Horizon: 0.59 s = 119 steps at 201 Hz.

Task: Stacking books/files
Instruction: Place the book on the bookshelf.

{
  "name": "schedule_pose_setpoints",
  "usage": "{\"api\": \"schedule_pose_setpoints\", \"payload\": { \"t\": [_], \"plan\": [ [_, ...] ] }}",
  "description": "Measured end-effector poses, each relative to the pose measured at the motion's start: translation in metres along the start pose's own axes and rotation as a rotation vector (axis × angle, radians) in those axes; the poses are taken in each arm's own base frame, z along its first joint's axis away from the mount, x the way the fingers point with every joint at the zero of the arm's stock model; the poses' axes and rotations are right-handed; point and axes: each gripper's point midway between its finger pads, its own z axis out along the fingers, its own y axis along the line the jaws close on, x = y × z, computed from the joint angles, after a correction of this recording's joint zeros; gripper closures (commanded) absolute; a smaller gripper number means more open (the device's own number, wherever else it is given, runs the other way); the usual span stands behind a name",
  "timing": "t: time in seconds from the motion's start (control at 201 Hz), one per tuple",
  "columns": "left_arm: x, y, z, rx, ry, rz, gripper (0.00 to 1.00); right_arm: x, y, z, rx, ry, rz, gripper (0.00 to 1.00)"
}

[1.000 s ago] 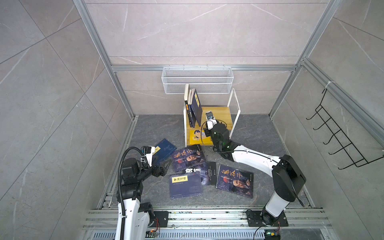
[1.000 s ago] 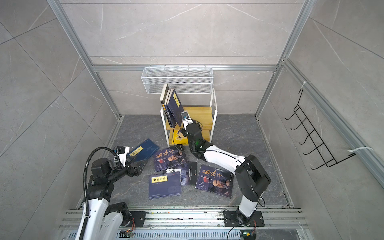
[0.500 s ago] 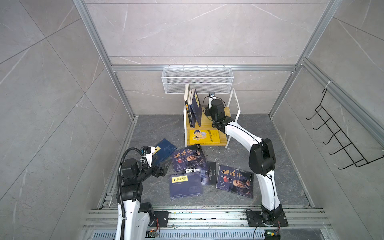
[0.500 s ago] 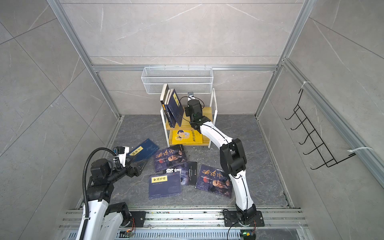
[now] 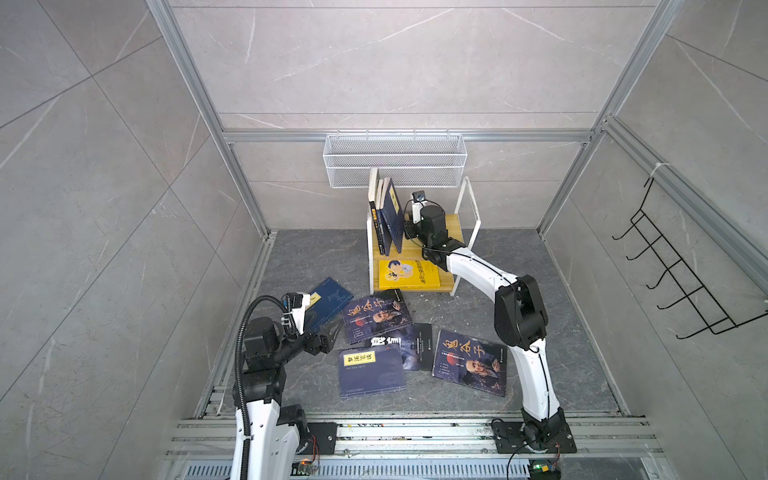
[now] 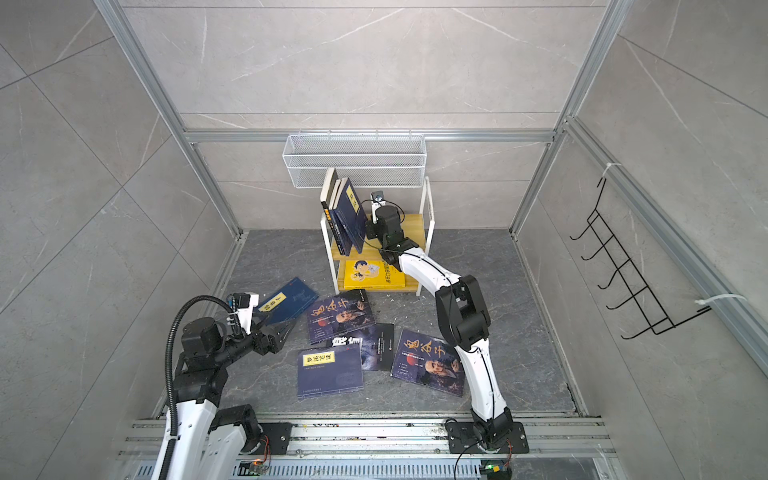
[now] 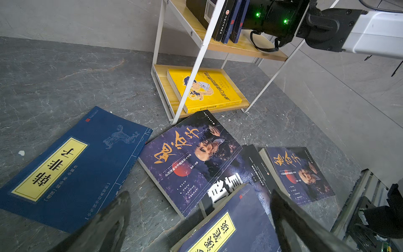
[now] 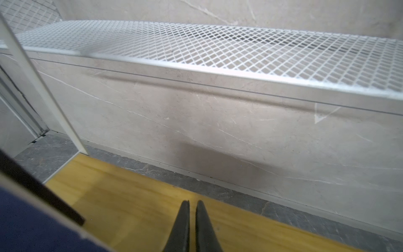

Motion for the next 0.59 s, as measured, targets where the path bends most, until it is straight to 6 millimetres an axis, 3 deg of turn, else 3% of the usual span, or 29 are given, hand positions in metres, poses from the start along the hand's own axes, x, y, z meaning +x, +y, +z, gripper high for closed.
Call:
{"api": "schedule_pose_setpoints", "payload": {
  "t": [0.593],
  "plan": [
    [-0.001, -0.001, -0.001, -0.002, -0.007, 0.006, 0.00, -0.001, 0.032, -0.007, -0.055, -0.032, -0.011, 0.89]
  ]
}}
